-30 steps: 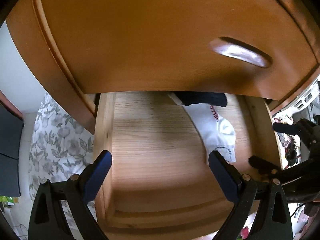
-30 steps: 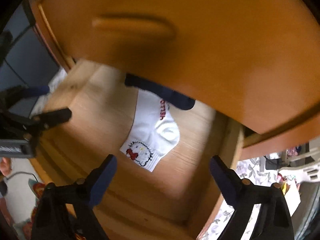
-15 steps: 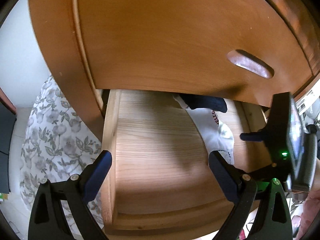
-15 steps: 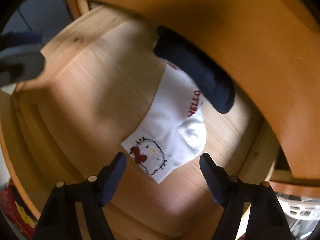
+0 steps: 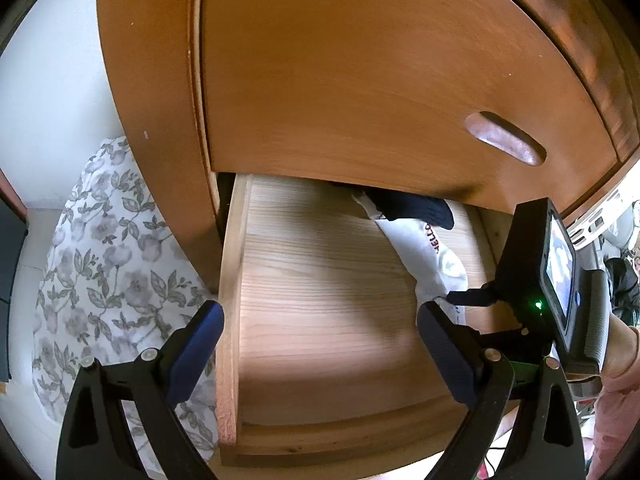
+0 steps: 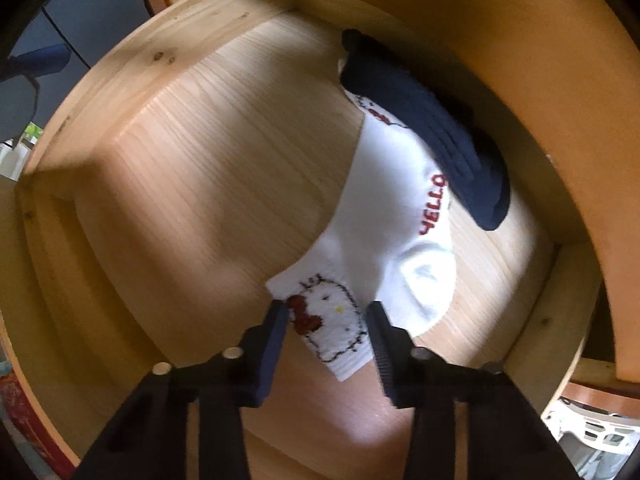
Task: Take underwear out of drawer
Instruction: 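Grasp the white Hello Kitty sock with the right gripper, then grasp the navy sock with the left gripper while the right gripper holds the white sock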
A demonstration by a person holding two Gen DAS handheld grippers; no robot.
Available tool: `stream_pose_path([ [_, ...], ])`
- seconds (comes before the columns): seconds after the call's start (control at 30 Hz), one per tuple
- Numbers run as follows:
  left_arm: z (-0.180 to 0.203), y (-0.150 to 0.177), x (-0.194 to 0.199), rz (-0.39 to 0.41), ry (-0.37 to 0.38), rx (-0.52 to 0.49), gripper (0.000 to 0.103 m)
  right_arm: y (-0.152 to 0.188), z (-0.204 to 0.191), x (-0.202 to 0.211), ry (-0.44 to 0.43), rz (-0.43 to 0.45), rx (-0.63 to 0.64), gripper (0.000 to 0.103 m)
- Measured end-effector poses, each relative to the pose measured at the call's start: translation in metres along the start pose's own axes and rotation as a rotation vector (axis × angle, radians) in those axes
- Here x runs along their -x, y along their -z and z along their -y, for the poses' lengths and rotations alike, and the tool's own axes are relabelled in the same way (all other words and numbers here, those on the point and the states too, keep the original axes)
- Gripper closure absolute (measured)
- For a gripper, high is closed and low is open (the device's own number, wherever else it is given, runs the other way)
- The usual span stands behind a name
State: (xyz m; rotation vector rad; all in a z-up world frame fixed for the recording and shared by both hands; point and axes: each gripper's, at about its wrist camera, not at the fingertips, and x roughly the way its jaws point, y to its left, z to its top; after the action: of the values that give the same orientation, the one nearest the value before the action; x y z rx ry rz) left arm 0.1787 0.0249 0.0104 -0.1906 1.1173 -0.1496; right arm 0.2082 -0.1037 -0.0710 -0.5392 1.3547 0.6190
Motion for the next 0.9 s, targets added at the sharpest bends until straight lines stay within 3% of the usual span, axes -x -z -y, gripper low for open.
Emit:
stream_pose_path([
  [0.07, -0.001, 0.001, 0.0, -0.002, -0.002, 0.005, 0.006, 0.0, -0.002, 0.0, -0.006, 0.005, 0.006, 0.068],
  [0.13, -0.003, 0.002, -0.001, -0.005, -0.003, 0.011, 0.006, 0.001, -0.001, 0.003, -0.016, 0.012, -0.001, 0.077],
  [0.17, -0.003, 0.002, -0.001, -0.008, -0.004, 0.015, 0.006, 0.002, 0.0, 0.005, -0.016, 0.014, -0.005, 0.087],
  [0.23, -0.004, 0.003, -0.001, -0.01, -0.004, 0.02, 0.006, 0.007, 0.008, 0.009, -0.019, 0.014, -0.016, 0.093],
  [0.5, -0.001, 0.005, 0.003, -0.007, 0.004, 0.031, 0.006, 0.024, 0.016, 0.053, -0.026, 0.078, -0.011, 0.094],
  [0.9, 0.021, 0.015, 0.009, -0.028, 0.003, 0.008, 0.006, 0.086, 0.007, 0.122, -0.022, 0.195, -0.019, 0.094],
])
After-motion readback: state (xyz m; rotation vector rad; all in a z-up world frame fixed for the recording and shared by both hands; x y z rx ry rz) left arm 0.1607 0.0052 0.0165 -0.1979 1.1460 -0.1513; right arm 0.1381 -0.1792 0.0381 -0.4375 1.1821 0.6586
